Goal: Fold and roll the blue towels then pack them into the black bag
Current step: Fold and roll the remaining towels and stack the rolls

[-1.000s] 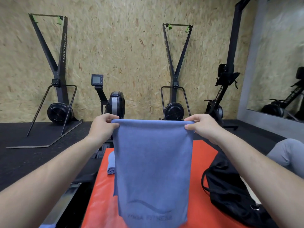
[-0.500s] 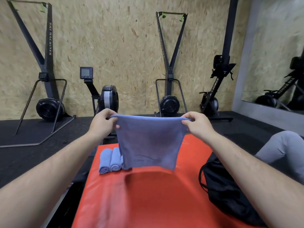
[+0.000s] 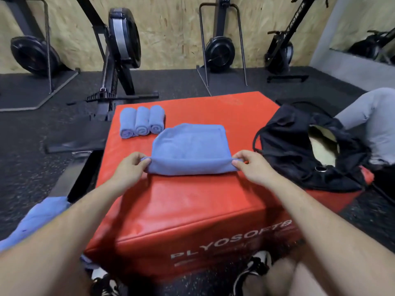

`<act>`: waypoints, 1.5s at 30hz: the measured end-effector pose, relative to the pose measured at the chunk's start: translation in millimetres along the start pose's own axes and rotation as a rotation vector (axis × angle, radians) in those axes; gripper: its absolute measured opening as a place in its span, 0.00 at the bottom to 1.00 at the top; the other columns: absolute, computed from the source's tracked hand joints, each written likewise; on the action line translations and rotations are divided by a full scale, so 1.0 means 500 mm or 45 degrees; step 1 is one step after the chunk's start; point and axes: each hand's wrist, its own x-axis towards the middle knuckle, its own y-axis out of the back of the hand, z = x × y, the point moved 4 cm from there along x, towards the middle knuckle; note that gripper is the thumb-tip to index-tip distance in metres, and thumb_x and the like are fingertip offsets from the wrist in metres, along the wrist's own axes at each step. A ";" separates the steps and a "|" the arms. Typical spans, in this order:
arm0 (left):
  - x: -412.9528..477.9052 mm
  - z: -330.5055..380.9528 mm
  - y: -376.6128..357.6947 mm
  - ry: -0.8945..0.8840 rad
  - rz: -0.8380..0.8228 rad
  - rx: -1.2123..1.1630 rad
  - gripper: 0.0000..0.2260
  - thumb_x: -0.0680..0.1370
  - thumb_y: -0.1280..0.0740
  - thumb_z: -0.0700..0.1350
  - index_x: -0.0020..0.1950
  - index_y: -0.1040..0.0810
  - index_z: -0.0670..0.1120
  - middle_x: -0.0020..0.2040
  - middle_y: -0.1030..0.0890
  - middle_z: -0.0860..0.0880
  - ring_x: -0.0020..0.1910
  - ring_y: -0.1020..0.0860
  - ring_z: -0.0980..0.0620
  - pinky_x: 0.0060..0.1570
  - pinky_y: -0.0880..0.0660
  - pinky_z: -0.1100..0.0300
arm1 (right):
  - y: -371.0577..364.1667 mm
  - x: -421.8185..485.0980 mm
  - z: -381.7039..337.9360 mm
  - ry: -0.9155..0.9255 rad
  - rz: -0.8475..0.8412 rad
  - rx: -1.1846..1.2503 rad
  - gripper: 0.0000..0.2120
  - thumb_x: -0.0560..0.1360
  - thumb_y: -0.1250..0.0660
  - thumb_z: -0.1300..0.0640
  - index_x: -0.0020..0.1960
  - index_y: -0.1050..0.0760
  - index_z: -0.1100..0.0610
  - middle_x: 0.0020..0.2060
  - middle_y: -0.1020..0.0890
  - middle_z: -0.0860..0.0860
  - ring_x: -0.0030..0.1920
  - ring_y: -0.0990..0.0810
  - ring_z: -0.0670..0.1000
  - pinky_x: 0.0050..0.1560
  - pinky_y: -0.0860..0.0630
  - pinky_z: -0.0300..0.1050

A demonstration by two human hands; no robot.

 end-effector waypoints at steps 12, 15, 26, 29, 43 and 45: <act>0.010 -0.003 -0.051 -0.120 -0.210 0.218 0.14 0.81 0.35 0.50 0.39 0.19 0.46 0.34 0.17 0.52 0.34 0.21 0.56 0.40 0.26 0.56 | -0.023 -0.014 -0.006 0.012 -0.080 -0.329 0.06 0.78 0.35 0.50 0.44 0.22 0.49 0.39 0.17 0.46 0.44 0.21 0.50 0.45 0.27 0.46; 0.012 0.024 -0.092 -0.396 -0.201 0.376 0.09 0.77 0.36 0.53 0.45 0.19 0.51 0.45 0.18 0.54 0.46 0.21 0.52 0.50 0.25 0.53 | -0.073 -0.001 -0.041 0.176 -0.061 -0.623 0.11 0.78 0.37 0.49 0.57 0.22 0.48 0.54 0.21 0.49 0.58 0.26 0.55 0.57 0.30 0.49; -0.007 0.010 -0.205 -0.270 -0.498 0.876 0.28 0.81 0.52 0.65 0.81 0.52 0.61 0.82 0.56 0.55 0.81 0.59 0.49 0.78 0.60 0.46 | -0.211 0.001 -0.055 0.103 -0.364 -0.723 0.32 0.82 0.55 0.36 0.82 0.56 0.47 0.81 0.57 0.52 0.80 0.61 0.54 0.79 0.62 0.54; -0.046 0.013 -0.197 -0.270 -0.501 0.885 0.29 0.81 0.53 0.66 0.81 0.53 0.60 0.82 0.56 0.54 0.80 0.60 0.48 0.78 0.61 0.44 | -0.207 -0.032 -0.057 0.136 -0.389 -0.723 0.32 0.82 0.56 0.35 0.81 0.57 0.47 0.81 0.58 0.52 0.80 0.63 0.54 0.78 0.64 0.53; -0.118 0.069 -0.109 -0.394 -0.392 0.877 0.26 0.78 0.52 0.67 0.67 0.29 0.56 0.64 0.27 0.53 0.65 0.29 0.47 0.61 0.33 0.50 | -0.142 -0.077 -0.165 0.285 -0.582 -0.926 0.36 0.79 0.47 0.33 0.80 0.47 0.50 0.79 0.43 0.55 0.77 0.42 0.59 0.74 0.39 0.58; -0.052 0.072 -0.082 -0.339 -0.337 0.852 0.19 0.82 0.45 0.60 0.67 0.28 0.53 0.65 0.28 0.50 0.66 0.30 0.45 0.61 0.33 0.50 | -0.132 -0.013 -0.181 0.300 -0.582 -0.965 0.35 0.79 0.45 0.35 0.79 0.45 0.52 0.79 0.43 0.55 0.77 0.42 0.58 0.74 0.39 0.57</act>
